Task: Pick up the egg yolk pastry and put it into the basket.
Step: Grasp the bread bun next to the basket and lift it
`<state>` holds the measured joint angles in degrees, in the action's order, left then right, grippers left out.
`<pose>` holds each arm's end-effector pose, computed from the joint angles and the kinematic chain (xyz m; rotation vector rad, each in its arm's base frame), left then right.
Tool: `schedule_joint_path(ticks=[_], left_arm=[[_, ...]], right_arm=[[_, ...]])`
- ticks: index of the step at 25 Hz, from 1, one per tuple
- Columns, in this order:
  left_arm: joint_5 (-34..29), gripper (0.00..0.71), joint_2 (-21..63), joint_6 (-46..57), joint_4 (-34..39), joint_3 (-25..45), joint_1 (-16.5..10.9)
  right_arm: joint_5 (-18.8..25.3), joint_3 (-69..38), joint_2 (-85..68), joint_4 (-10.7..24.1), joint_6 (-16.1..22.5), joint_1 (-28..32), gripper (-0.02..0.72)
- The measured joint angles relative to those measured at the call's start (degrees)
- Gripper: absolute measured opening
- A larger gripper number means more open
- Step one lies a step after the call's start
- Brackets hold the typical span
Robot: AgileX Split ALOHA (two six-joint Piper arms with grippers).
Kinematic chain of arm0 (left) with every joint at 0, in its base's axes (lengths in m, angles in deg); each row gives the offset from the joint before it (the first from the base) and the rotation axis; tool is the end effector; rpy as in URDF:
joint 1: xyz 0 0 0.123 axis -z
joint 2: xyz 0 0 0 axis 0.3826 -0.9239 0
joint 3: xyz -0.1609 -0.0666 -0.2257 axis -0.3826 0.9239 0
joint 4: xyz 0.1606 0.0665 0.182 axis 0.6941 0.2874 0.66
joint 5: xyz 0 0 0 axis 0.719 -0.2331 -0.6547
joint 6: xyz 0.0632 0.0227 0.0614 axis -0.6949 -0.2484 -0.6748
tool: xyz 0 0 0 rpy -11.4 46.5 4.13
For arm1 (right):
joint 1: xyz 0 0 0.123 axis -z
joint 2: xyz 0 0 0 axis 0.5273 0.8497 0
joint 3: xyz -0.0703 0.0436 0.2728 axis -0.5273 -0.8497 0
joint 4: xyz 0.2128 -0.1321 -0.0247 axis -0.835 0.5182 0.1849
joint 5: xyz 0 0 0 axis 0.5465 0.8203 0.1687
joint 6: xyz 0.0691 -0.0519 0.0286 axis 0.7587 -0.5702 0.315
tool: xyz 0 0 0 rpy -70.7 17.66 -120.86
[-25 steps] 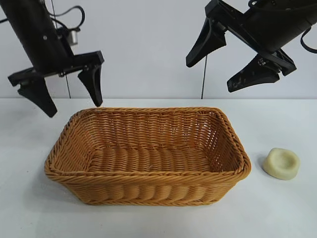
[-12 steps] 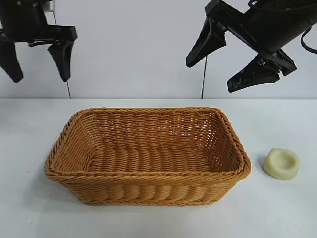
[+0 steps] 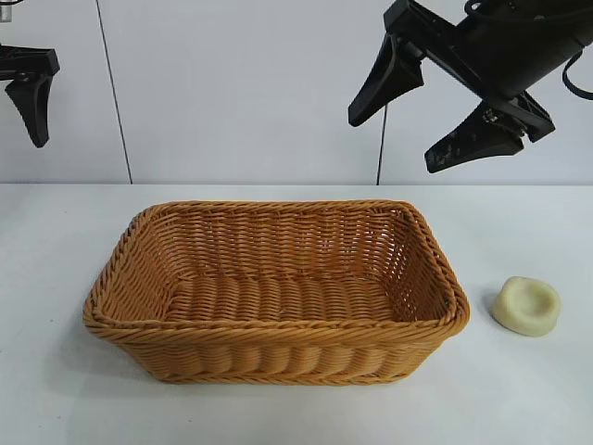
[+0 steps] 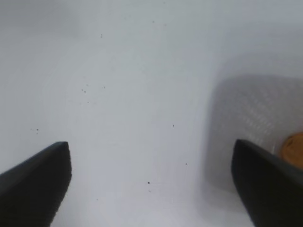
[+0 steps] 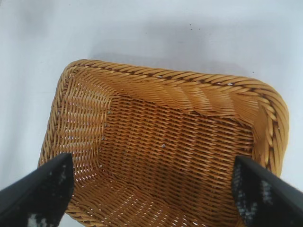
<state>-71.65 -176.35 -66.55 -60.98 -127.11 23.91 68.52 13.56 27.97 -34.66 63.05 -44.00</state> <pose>0.4307 -0.0111 0.2577 -0.1339 2.9160 -0.0316 0.3219 0.1106 0.2495 -0.0384 2.5717 0.7916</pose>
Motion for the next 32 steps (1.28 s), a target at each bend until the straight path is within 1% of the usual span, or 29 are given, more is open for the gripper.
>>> schedule_joint_path(ticks=[2,5,10,11,13,14,21,25,28,32], left_arm=[[0.00,0.664,1.90,-0.59,0.00,1.67,0.09],[0.00,0.664,6.93,-1.15,0.00,6.22,0.09],[0.00,0.664,18.61,-3.66,0.00,19.12,0.15],[0.00,0.664,18.61,-3.66,0.00,19.12,0.15],[0.00,0.664,24.03,-4.05,0.00,24.72,0.15],[0.00,0.664,30.26,-4.18,0.00,30.92,0.15],[-0.13,0.664,51.46,-4.23,0.00,49.98,0.15],[0.10,0.664,63.37,-4.23,0.00,58.94,0.15],[2.91,0.664,72.27,-4.23,0.00,65.50,0.15],[5.36,0.664,83.97,-4.23,0.00,71.95,0.15]], right_arm=[[-0.01,0.00,0.00,0.00,0.00,0.00,0.647],[0.06,0.00,0.00,0.00,0.00,0.00,0.647],[0.18,0.00,0.00,0.00,0.01,0.00,0.647],[0.18,0.00,0.00,0.00,0.01,0.00,0.647],[0.18,0.00,0.00,0.00,0.01,0.00,0.647],[0.23,0.00,0.00,0.00,0.01,0.00,0.647],[0.40,0.00,0.00,0.01,0.01,0.00,0.647],[0.40,0.00,0.00,0.01,0.01,0.00,0.647],[0.40,0.00,0.00,0.01,0.06,0.00,0.647],[0.40,0.00,0.00,0.01,0.06,0.00,0.647]])
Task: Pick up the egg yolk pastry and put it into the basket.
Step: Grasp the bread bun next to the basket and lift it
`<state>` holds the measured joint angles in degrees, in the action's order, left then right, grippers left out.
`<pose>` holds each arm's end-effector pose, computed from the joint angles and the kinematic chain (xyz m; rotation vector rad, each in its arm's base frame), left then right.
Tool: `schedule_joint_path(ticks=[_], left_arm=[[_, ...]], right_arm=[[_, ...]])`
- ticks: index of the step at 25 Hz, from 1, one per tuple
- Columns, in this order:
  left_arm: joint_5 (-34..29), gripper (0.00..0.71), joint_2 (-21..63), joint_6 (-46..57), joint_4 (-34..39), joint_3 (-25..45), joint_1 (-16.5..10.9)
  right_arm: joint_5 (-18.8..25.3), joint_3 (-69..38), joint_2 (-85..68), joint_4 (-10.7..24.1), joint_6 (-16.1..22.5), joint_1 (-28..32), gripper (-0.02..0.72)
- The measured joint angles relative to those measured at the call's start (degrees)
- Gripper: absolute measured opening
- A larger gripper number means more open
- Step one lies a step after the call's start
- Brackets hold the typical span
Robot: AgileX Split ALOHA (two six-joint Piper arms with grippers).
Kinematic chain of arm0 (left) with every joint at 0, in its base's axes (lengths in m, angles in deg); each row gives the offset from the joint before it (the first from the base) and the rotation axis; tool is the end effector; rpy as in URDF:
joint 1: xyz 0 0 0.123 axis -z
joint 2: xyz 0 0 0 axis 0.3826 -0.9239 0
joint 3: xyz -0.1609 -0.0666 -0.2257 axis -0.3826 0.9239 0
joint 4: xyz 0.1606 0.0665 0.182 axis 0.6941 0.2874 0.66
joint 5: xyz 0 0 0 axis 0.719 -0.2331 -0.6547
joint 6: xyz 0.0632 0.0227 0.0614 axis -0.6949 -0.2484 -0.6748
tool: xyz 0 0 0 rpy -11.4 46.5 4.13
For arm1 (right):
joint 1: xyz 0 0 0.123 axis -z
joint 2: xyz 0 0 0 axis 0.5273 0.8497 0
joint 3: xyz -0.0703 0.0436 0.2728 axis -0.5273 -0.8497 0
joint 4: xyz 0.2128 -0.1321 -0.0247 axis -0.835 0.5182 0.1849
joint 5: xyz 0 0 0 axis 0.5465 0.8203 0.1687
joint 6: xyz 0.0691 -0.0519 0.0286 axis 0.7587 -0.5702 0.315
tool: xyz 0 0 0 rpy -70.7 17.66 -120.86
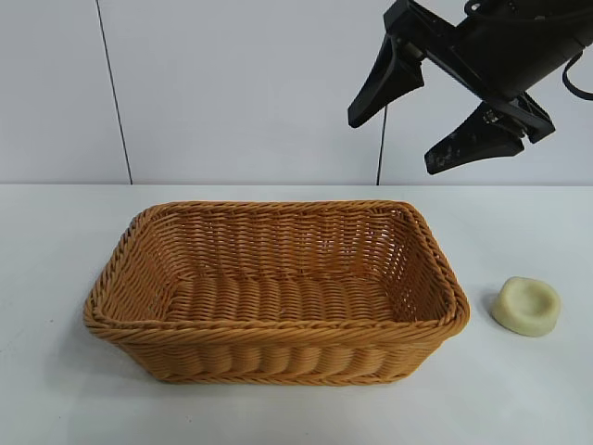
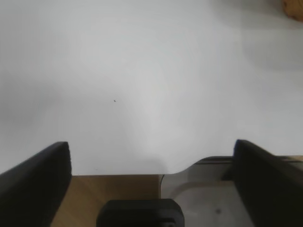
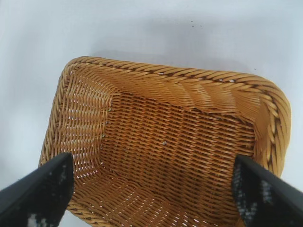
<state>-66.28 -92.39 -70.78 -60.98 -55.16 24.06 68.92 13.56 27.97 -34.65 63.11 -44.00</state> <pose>0.0759 -0.0025 0.2674 -0.0197 2.6152 -0.0323 0.3213 0.1108 0.2493 -0.0406 2.5773 0.7959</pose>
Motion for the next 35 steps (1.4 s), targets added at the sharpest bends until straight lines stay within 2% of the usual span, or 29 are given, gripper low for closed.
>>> schedule_joint_path(ticks=[3,15,18,20,22,25,27,28,31,35], left_arm=[[1.53,0.664,7.72,0.00,0.00,2.58,0.00],[2.31,0.664,30.48,0.00,-0.18,2.67,0.00],[2.31,0.664,32.40,0.00,-0.18,2.67,0.00],[2.37,0.664,32.40,0.00,-0.18,2.86,0.00],[2.37,0.664,32.40,0.00,-0.18,2.93,0.00],[2.37,0.664,32.40,0.00,-0.18,2.93,0.00],[2.37,0.664,32.40,0.00,-0.18,2.93,0.00],[2.37,0.664,32.40,0.00,-0.18,2.93,0.00],[2.37,0.664,32.40,0.00,-0.18,2.93,0.00],[2.37,0.664,32.40,0.00,-0.18,2.93,0.00]], right_arm=[[0.00,0.00,0.00,0.00,0.00,0.00,0.647],[0.86,0.00,0.00,0.25,0.00,0.00,0.647],[1.16,0.04,0.00,1.77,0.17,0.00,0.647],[2.18,0.75,0.00,5.44,2.06,0.06,0.647],[3.71,2.43,0.00,11.02,6.10,0.82,0.647],[7.01,5.05,0.00,22.34,13.77,3.47,0.647],[9.00,5.68,0.00,28.07,17.81,5.73,0.647],[10.01,5.73,0.00,30.25,18.48,7.07,0.647],[12.01,5.73,0.67,32.59,19.77,10.38,0.647],[11.44,5.73,3.03,33.24,20.17,12.35,0.647]])
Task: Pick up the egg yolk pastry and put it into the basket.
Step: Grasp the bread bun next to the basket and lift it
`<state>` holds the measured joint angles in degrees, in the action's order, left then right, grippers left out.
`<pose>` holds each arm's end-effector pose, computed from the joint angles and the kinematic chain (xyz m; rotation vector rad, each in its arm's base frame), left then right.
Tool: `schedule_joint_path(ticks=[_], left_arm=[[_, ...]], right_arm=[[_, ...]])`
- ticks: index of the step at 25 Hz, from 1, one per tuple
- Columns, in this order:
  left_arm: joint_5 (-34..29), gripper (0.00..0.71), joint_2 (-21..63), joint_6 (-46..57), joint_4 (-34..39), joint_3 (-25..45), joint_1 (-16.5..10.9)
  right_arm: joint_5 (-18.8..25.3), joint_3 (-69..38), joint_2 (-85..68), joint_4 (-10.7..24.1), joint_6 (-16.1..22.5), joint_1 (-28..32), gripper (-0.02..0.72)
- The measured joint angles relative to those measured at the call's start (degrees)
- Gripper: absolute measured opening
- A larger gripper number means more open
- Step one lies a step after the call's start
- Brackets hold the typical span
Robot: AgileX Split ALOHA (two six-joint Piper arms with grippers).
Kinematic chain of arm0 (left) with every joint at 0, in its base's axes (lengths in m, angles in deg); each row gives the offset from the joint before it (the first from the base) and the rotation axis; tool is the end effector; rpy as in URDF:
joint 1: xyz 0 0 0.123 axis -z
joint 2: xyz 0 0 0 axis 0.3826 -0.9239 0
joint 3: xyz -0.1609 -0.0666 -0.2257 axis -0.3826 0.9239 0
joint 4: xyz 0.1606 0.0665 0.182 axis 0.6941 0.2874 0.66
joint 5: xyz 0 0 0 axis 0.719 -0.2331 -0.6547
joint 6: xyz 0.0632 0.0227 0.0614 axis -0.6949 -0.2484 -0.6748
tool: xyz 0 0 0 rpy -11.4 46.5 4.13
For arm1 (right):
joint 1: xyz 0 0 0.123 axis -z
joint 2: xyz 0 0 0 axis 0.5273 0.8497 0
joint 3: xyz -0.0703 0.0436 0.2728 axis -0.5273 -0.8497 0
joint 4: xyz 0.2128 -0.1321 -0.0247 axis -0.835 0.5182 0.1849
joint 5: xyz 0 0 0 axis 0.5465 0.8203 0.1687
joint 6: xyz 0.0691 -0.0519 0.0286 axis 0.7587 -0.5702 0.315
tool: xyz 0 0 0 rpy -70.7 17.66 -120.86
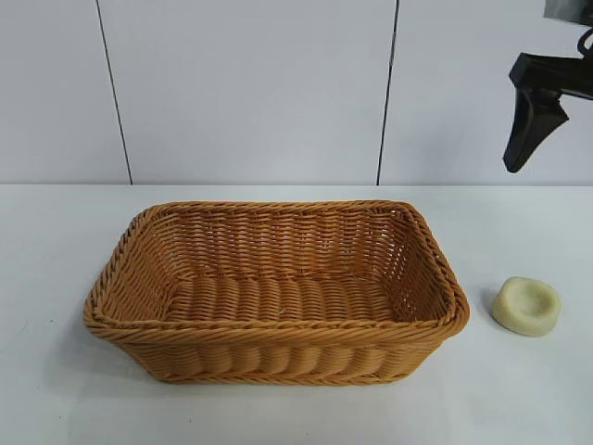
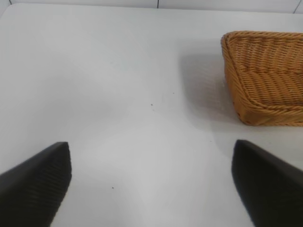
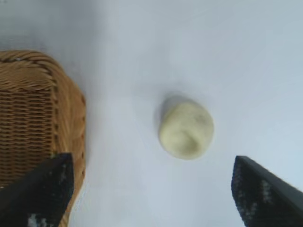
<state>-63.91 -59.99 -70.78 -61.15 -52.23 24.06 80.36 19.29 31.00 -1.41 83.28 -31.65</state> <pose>-0.0054 -0.0005 0.2750 -0.0137 2.0595 -0.0533 0.3365 0.0128 0.2385 0.1910 2.8360 0.2495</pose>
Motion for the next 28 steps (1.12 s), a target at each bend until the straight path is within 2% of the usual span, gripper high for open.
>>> schedule_joint_path(ticks=[18,20,26,28], left_arm=[[0.11,0.664,0.00,0.00,0.00,0.00,0.00],[0.11,0.664,0.00,0.00,0.00,0.00,0.00],[0.11,0.664,0.00,0.00,0.00,0.00,0.00],[0.11,0.664,0.00,0.00,0.00,0.00,0.00]], right_arm=[[-7.00,0.06,21.62,-0.36,0.80,0.00,0.644],[-8.04,0.06,21.84,-0.36,0.80,0.00,0.599],[-8.05,0.10,21.84,-0.57,0.80,0.00,0.330],[-7.86,0.10,21.84,-0.57,0.73,0.00,0.278]])
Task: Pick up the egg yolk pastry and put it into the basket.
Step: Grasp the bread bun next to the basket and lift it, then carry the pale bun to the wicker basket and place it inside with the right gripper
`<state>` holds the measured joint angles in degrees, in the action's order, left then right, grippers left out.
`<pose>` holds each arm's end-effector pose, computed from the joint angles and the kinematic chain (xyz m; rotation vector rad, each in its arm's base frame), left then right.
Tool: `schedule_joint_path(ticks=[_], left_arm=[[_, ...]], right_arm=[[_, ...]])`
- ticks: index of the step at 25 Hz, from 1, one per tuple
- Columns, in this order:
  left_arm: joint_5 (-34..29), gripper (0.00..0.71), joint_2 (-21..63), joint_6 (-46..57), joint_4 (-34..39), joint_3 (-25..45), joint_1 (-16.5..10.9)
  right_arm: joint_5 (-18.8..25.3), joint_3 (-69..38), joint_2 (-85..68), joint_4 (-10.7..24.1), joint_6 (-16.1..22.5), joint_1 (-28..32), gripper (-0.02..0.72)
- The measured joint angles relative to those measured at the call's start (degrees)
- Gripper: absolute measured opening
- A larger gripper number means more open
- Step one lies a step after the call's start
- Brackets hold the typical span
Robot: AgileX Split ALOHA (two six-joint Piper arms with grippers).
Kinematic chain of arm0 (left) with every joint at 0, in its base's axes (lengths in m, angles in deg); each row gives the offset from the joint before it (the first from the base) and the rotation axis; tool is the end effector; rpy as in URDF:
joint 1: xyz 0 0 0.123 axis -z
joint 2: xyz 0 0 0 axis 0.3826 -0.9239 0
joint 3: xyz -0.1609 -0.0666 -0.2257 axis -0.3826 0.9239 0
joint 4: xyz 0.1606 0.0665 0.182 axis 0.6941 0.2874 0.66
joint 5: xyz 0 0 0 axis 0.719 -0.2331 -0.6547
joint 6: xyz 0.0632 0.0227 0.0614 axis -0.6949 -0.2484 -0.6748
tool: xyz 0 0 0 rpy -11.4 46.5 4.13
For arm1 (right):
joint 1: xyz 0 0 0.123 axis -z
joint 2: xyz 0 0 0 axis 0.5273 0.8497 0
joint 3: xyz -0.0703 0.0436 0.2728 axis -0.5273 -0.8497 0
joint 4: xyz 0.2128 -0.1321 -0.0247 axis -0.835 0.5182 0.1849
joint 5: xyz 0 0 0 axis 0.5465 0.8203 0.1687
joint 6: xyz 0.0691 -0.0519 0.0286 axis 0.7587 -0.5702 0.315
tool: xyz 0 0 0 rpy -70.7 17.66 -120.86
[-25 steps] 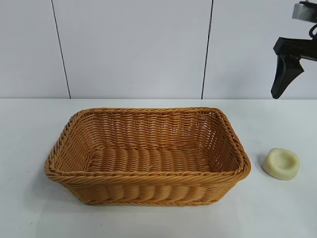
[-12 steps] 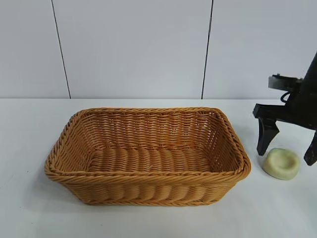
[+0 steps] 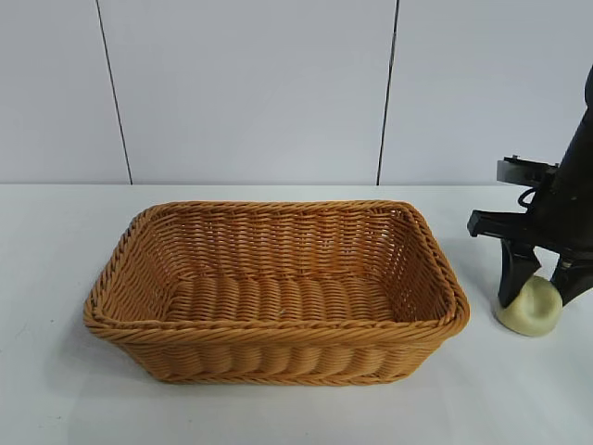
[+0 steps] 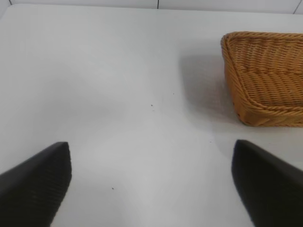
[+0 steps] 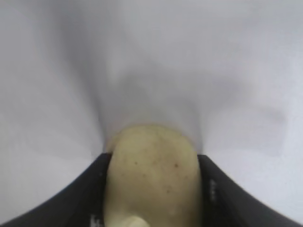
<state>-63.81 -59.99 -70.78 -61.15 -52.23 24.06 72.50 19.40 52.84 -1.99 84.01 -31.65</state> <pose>-0.0054 -0.0005 0.2751 -0.0137 2.0578 -0.0534 0.3683 0.0116 0.1051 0.2980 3.0722 0.2259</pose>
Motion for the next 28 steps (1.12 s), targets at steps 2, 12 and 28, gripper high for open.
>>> schedule_joint_path(ticks=[2,12,28], left_arm=[[0.00,0.664,0.00,0.00,0.00,0.00,0.00],[0.01,0.664,0.00,0.00,0.00,0.00,0.00],[0.06,0.664,0.00,0.00,0.00,0.00,0.00]], right_arm=[[0.06,0.00,-0.32,-0.12,-0.25,0.00,0.261],[7.48,5.36,-9.84,-0.11,-0.77,0.00,0.247],[14.74,19.76,-12.78,0.00,1.40,-18.75,0.247]])
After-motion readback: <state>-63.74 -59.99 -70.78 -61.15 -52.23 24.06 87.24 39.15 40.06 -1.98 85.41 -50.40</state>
